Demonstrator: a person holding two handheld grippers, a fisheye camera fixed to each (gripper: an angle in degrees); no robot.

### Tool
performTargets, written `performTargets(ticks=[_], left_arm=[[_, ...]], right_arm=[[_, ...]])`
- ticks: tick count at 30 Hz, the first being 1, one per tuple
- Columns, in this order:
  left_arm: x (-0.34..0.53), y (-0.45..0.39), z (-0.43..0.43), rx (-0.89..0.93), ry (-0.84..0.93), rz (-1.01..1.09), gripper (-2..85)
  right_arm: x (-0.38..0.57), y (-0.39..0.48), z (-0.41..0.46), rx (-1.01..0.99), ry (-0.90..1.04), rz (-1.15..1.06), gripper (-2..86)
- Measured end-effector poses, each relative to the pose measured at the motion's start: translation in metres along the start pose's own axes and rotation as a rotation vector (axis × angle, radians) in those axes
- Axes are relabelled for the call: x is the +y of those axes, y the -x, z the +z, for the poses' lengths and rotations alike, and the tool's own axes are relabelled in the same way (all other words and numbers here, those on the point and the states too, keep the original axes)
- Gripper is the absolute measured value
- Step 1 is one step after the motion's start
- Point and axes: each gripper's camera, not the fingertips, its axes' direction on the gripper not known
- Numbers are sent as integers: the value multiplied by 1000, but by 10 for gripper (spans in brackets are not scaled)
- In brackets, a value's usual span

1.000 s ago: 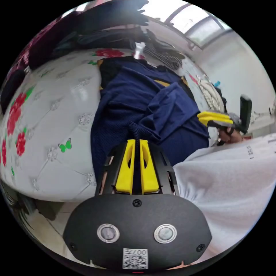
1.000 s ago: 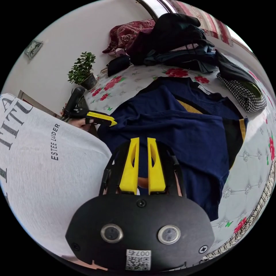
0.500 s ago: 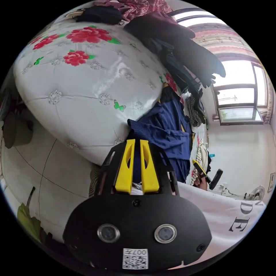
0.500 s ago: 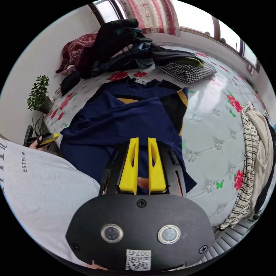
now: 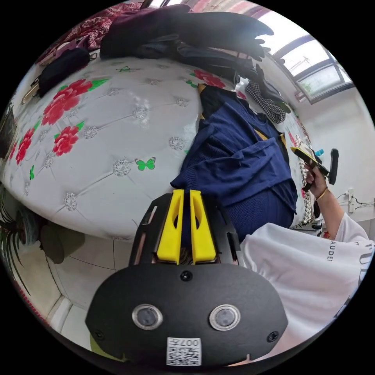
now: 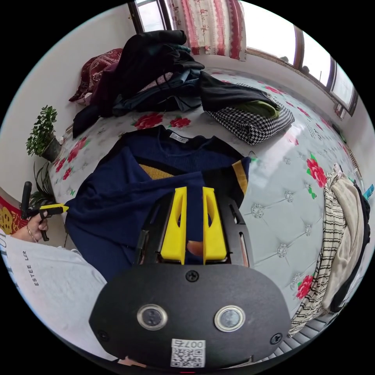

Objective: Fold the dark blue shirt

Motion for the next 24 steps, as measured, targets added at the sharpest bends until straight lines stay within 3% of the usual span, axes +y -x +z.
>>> performTargets(ticks=[3, 9, 18, 21, 24], left_arm=[[8, -12, -15, 44, -22, -24, 7], [25, -9, -50, 236, -9, -282, 3], [58, -22, -11, 102, 6, -339, 42], [70, -21, -10, 70, -22, -313, 60], [87, -21, -7, 33, -26, -244, 74]], right_arm=[[-25, -11, 13, 9, 10, 5, 54], [-45, -44, 70, 31, 78, 38, 26], [-49, -113, 68, 12, 50, 202, 7], [-31, -119, 36, 42, 8, 261, 21], [22, -126, -31, -86, -115, 297, 36]])
